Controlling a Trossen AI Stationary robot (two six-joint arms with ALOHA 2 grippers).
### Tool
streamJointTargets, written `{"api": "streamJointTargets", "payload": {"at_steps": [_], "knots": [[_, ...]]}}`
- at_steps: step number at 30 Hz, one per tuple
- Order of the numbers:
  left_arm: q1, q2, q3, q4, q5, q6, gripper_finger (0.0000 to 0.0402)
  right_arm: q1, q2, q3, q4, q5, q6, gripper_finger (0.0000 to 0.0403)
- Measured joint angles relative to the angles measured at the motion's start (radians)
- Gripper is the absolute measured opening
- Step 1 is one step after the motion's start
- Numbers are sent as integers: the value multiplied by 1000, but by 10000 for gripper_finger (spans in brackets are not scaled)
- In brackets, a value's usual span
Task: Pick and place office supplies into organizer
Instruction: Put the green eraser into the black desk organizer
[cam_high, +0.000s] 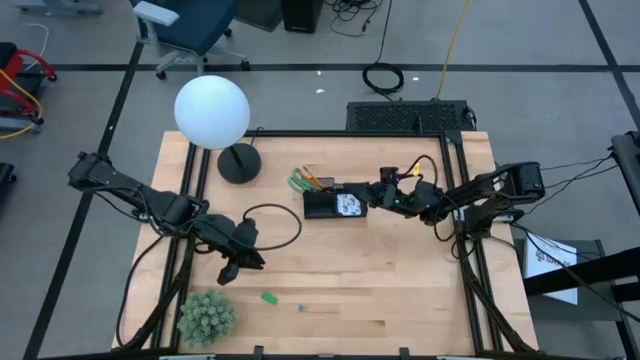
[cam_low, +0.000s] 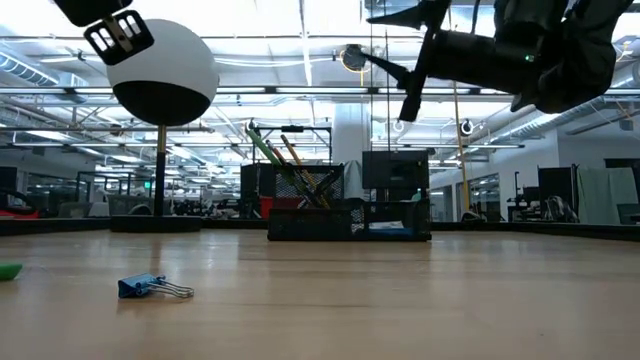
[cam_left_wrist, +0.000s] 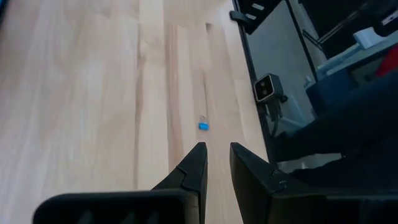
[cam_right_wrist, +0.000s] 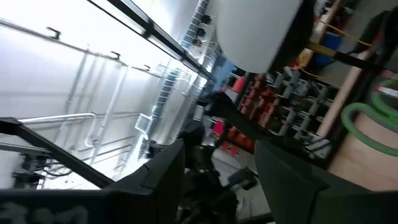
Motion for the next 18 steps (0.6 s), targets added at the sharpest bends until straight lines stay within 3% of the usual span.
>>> {"api": "streamJointTargets", "payload": {"at_steps": [18], "knots": [[-37,0,0,-103,-7,3,63,0,0,0,-148,0,0,181]]}}
